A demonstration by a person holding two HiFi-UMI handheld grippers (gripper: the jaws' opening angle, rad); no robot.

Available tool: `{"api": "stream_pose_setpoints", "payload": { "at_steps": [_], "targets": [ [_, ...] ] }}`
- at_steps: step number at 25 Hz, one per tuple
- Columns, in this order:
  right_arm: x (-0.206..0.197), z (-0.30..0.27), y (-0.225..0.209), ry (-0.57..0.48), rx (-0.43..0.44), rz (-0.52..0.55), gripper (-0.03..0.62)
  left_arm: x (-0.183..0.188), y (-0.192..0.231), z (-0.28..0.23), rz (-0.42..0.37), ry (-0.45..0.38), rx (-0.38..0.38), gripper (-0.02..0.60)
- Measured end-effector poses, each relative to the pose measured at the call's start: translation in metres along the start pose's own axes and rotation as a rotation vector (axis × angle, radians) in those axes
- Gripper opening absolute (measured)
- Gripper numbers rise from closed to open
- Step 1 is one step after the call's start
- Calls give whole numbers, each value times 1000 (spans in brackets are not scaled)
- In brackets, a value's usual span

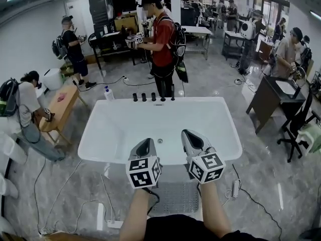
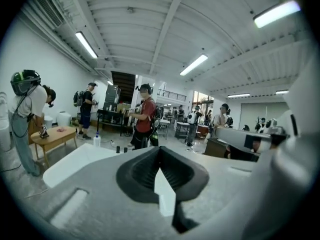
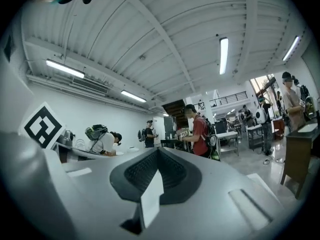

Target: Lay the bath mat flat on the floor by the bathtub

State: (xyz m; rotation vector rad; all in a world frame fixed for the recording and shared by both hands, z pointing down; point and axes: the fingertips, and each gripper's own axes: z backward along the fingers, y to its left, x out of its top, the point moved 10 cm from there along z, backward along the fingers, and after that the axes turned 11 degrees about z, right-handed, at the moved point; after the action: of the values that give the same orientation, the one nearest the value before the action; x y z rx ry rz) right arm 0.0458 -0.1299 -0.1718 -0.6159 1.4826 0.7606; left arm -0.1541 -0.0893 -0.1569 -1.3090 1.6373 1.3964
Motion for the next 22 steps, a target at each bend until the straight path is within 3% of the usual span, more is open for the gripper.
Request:
{"api": "stream_pose_setpoints", "payload": {
  "at_steps": [6, 11, 22],
  "targets": [
    [41, -8, -27, -44, -25, 44, 6, 66, -23, -6, -35, -128, -16, 6],
    [45, 7, -27, -57, -10, 48, 6, 56, -45, -3, -95, -115, -39, 6],
    [26, 13, -15, -19, 37, 49, 6, 34, -51, -4, -104, -71, -63, 6]
  ]
}}
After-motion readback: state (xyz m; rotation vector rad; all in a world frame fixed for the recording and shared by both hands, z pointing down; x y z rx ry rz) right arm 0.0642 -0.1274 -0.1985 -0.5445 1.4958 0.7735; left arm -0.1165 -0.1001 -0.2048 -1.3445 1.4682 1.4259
